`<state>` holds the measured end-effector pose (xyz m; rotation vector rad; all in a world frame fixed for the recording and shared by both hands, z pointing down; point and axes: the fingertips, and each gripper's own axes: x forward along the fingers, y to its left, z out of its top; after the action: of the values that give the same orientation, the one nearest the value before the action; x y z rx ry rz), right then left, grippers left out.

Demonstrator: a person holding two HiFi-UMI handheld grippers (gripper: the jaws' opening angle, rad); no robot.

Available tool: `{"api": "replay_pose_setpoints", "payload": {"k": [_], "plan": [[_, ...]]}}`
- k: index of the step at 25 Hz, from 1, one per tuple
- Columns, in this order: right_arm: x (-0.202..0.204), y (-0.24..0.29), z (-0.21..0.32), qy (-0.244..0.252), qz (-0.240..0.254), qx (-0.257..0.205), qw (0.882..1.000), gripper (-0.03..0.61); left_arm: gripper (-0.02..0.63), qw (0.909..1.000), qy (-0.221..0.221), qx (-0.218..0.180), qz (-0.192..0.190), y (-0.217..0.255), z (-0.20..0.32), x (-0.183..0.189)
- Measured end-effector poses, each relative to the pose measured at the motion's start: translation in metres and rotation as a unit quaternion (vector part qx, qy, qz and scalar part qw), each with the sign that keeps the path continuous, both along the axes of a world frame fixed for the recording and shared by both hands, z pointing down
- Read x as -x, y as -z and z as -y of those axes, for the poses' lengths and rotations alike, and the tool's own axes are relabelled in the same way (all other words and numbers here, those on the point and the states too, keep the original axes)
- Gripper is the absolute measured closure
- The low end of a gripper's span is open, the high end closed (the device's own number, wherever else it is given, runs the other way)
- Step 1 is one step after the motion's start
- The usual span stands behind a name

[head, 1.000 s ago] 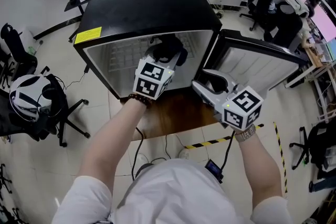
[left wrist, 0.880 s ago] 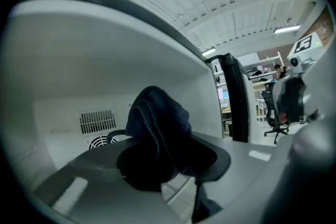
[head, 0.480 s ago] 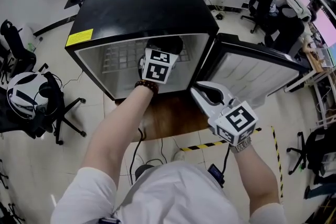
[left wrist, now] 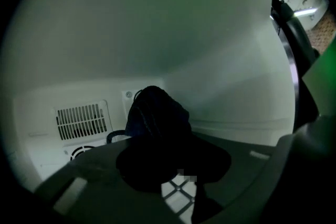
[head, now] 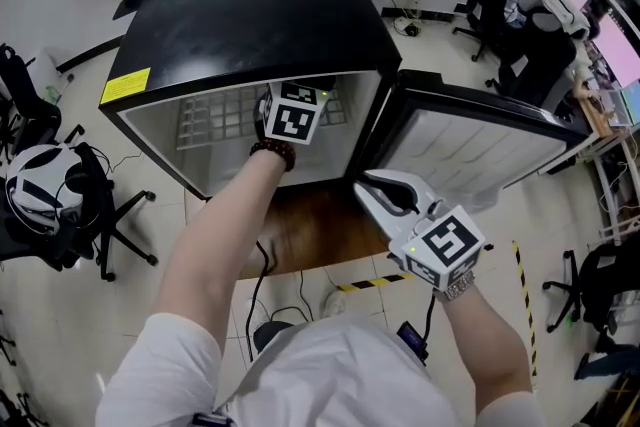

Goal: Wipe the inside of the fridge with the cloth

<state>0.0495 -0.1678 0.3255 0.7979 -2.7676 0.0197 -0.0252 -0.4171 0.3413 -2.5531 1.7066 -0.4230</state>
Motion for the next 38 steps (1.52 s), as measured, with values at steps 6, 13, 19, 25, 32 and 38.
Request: {"api": "replay_pose_setpoints", "payload": {"k": [6,13,19,25,32,38], "plan": [[-0.005,-0.001,-0.001,0.008,0.003,0.001,1.000,0.532,0.494,0.9988,-0.017,0.000,0.046,0.005,0.007,-0.009],[-0.011,0.000,-0.001,0.012,0.008,0.002,1.000,0.532,0.499,0.9925,-0.065,-0.014,0.102,0.006,0.007,-0.025],[-0.013,0.001,-0.006,0.013,0.010,0.000,1.000,0.532,0.512,0.9867,-0.093,-0.034,0.129,0.010,-0.002,-0.036],[-0.011,0.003,-0.014,0.018,0.011,-0.005,1.000,0.532,0.512,0.9841,-0.114,-0.031,0.132,0.006,-0.019,-0.043],[-0.006,0.006,-0.023,0.024,0.012,-0.009,1.000,0.532,0.511,0.9797,-0.135,-0.035,0.144,0.003,-0.042,-0.049],[-0.002,0.010,-0.030,0.028,0.017,-0.012,0.999,0.532,0.511,0.9763,-0.150,-0.038,0.151,0.001,-0.065,-0.056]]}}
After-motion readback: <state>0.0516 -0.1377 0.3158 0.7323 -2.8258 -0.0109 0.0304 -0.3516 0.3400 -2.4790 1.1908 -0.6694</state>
